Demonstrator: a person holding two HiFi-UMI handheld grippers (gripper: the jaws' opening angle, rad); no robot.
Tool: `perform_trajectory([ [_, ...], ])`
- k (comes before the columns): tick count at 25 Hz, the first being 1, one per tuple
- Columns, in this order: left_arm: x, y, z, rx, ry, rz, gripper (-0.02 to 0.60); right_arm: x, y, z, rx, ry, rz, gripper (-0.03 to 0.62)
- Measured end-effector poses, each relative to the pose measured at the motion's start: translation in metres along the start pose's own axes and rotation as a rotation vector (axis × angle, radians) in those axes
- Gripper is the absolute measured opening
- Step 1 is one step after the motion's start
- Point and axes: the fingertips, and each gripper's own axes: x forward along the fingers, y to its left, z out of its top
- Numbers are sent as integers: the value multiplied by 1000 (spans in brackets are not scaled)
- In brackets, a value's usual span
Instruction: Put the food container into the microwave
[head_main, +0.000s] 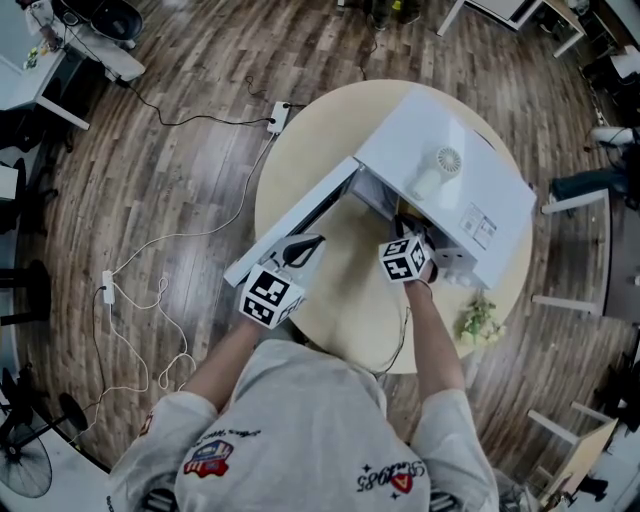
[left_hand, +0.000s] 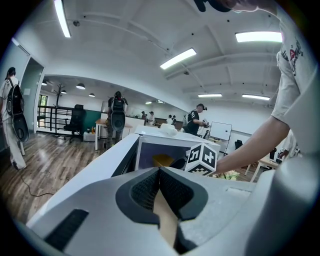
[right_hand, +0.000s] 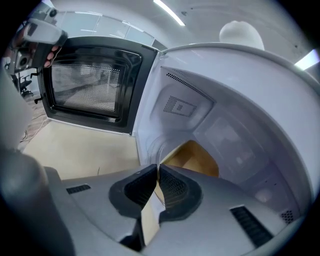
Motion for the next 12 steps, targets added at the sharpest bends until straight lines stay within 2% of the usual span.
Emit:
perform_trajectory([
  [12,-2,-1,-3,2,19,-10,5,6,-4,5,-17,9,-13,23],
])
